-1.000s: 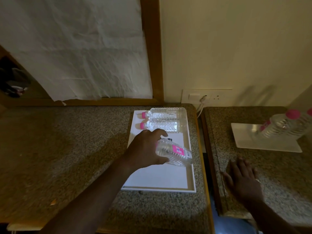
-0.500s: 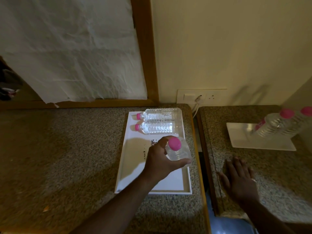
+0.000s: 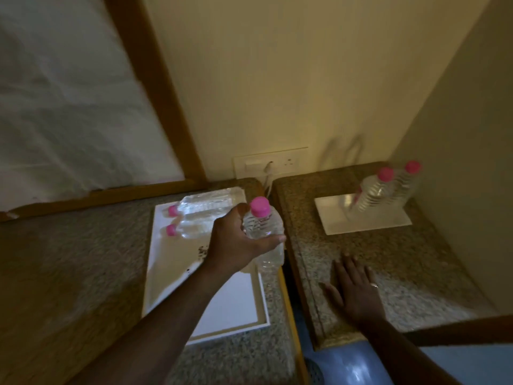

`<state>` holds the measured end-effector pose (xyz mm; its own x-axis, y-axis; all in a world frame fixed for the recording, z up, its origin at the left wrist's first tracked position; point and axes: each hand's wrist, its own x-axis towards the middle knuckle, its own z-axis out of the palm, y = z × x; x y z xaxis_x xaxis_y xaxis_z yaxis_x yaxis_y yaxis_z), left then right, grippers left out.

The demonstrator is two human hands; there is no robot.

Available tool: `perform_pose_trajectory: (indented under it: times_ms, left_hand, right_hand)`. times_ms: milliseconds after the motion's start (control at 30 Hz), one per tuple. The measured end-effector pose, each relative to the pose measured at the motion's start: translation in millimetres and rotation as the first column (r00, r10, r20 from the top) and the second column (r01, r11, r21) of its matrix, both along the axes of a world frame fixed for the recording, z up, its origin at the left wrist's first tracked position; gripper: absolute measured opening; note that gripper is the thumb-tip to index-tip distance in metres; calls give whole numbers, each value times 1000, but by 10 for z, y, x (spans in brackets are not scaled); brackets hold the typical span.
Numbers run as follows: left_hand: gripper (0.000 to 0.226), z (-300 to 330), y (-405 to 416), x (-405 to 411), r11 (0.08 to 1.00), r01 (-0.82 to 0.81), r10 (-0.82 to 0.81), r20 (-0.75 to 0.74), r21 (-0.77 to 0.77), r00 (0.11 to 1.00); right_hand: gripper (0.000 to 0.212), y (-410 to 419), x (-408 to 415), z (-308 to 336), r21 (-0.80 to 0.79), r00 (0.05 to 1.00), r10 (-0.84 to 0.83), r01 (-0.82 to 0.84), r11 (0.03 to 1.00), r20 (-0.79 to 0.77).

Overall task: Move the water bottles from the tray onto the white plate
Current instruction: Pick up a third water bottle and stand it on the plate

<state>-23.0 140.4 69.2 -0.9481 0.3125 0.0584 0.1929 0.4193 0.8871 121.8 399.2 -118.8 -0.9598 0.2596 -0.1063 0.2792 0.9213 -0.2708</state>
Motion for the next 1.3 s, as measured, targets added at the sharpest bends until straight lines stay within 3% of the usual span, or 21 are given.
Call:
perform_pose_trajectory:
  times_ms: [267,633,900,1300]
  left_hand:
    - [62,40,985,-240,982,184,-184,-11,-46,983]
    - [55,-290,2078,-529,954,296,-295,17,-44,955]
    - [61,-456,2280,-653,934,285,-297,-24,-213,955]
    - [70,-530,2285,-656,935,271,-293,-70,-229,954]
  right_hand:
    - [84,751,338,20,-6,988,-151,151,988,36]
    - [80,1300,422,-38,22,983,-183,183,983,33]
    - [83,1391,369,-69,16,986,-162,161,987,29]
    - [83,1497,288,-99,37,988,-139,137,990,63]
